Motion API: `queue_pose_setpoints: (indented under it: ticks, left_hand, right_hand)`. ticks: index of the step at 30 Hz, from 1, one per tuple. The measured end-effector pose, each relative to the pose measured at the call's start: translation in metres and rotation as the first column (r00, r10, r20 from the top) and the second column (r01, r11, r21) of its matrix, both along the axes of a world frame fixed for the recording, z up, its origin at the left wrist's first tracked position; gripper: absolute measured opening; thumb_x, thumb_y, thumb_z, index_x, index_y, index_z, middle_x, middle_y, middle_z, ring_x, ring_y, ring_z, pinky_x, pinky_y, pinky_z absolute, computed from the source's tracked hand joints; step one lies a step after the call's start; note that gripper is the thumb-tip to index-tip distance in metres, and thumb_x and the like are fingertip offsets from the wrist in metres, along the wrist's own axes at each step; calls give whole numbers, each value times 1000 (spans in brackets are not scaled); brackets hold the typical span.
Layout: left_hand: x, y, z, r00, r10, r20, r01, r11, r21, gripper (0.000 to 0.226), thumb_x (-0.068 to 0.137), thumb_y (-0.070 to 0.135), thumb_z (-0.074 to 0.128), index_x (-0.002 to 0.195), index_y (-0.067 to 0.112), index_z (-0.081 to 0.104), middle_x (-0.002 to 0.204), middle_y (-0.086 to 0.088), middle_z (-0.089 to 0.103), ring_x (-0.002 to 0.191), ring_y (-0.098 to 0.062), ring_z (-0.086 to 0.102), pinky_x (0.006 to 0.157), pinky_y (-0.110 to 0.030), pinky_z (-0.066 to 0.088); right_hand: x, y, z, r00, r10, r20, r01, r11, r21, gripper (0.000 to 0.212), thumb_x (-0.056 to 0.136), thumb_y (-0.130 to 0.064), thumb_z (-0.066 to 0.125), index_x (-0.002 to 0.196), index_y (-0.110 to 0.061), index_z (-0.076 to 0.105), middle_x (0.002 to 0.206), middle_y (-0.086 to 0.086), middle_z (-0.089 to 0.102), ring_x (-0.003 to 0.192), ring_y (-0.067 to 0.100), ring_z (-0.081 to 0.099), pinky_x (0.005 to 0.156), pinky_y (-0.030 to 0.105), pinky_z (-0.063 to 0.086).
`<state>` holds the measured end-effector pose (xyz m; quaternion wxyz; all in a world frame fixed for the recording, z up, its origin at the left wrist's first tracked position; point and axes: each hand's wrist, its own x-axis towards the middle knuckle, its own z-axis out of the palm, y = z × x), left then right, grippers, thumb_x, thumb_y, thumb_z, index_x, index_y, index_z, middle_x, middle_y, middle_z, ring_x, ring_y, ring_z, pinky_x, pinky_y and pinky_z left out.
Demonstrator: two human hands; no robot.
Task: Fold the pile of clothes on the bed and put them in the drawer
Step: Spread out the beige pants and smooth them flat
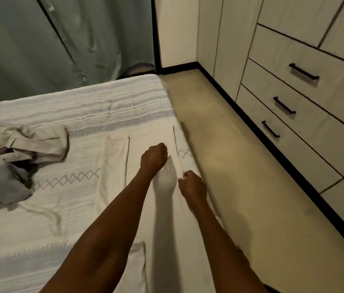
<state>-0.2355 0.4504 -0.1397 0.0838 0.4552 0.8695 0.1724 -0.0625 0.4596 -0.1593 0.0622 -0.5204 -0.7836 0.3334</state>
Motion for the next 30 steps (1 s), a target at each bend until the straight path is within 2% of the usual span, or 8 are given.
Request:
queue_pose_setpoints:
  ticks: [7,10,12,16,19,23,27,30]
  left_hand:
    - [-37,110,-25,995,104,7,-102,985,-141,61,93,55,56,122,2,53,120,-19,59,110,-40,59,89,-45,48]
    - [-30,126,-30,988,122,-95,-124,992,-12,28,93,28,47,96,2,58,89,-16,67,78,-34,70,63,-32,52]
    - [-31,126,-35,977,169,-129,-155,982,107,27,93,20,40,84,2,58,74,-17,65,63,-34,68,52,-29,49]
    - [-48,113,-24,953,247,178,-269,956,114,42,100,42,47,111,2,55,112,-22,63,103,-41,60,78,-40,44]
    - [-70,90,-19,894,301,332,-385,895,225,29,92,39,53,100,13,62,103,-6,67,98,-29,62,75,-33,41]
    - [-106,47,-19,806,350,477,-506,826,249,25,82,43,50,90,23,62,92,-4,72,88,-28,68,83,-41,56]
    - [-128,5,-27,800,353,485,-481,860,168,31,89,40,51,110,19,61,105,-11,70,97,-33,67,86,-44,55]
    - [-126,-14,-29,899,316,304,-378,910,172,35,98,31,53,129,15,50,123,-15,60,107,-35,60,86,-41,48]
  right_hand:
    - [-28,36,-22,998,-57,37,58,998,-18,33,99,-39,55,125,-20,59,120,1,68,108,22,65,82,28,48]
    - [-29,38,-24,993,-33,110,35,999,-19,32,100,-41,53,124,-20,57,120,2,68,107,21,65,81,28,48]
    - [-28,36,-21,990,-4,140,5,1000,-2,33,102,-40,49,125,-17,54,121,5,67,108,23,64,82,31,48]
    - [-29,19,-10,990,-3,139,-7,997,76,31,103,-31,43,128,-14,48,122,6,65,110,26,64,83,33,46]
    - [-34,-7,-1,999,-4,40,-7,958,286,22,101,-23,48,121,-17,55,106,3,68,90,25,69,65,30,40]
    - [-65,-49,2,990,140,-32,-112,889,443,28,69,-12,82,94,-15,71,67,1,64,46,21,62,40,25,43]
    - [-93,-81,-13,961,277,-11,-253,892,375,23,85,-11,65,108,-9,66,81,9,69,66,30,69,56,34,54]
    - [-101,-87,-25,932,363,-24,-344,900,267,38,97,-19,38,129,-6,55,114,15,66,101,37,65,83,44,51]
